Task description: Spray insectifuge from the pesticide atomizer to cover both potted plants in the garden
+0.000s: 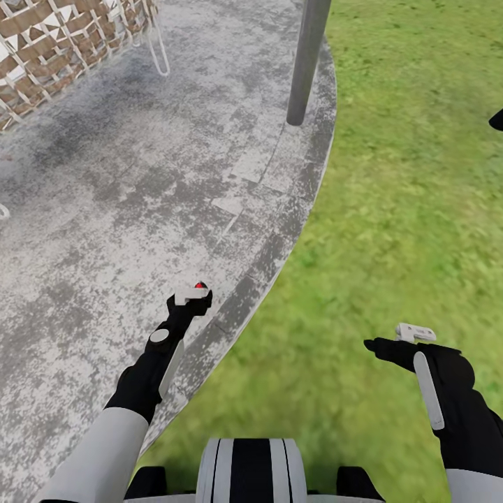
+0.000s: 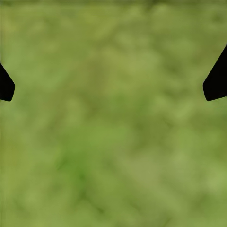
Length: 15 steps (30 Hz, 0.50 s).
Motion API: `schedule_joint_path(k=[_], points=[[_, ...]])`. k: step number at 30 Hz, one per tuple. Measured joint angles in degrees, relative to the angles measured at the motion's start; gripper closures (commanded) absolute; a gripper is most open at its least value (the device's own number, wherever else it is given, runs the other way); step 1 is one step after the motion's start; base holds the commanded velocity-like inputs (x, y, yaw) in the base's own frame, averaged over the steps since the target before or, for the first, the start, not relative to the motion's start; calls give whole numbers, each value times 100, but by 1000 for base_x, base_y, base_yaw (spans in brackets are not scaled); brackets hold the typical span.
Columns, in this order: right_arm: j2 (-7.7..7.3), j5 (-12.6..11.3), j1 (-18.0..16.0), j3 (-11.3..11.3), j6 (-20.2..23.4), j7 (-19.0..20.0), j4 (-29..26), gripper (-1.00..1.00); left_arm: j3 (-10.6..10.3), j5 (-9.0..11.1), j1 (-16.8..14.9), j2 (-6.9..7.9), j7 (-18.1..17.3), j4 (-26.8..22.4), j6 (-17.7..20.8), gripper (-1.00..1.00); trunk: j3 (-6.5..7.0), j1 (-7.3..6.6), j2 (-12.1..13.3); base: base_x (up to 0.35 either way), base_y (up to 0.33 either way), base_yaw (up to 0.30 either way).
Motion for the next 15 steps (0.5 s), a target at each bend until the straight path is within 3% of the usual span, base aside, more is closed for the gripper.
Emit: schedule_joint_path(k=[4, 15], points=[[0, 0, 0, 0, 3, 0, -2, -100, -2, -1, 0, 0, 0, 0, 0, -100, -69, 8, -4, 0, 0, 0], [0, -1, 0, -1, 4, 0, -3, -100, -3, -8, 0, 0, 0, 0, -1, -100, -71, 7, -4, 26, -19, 0]])
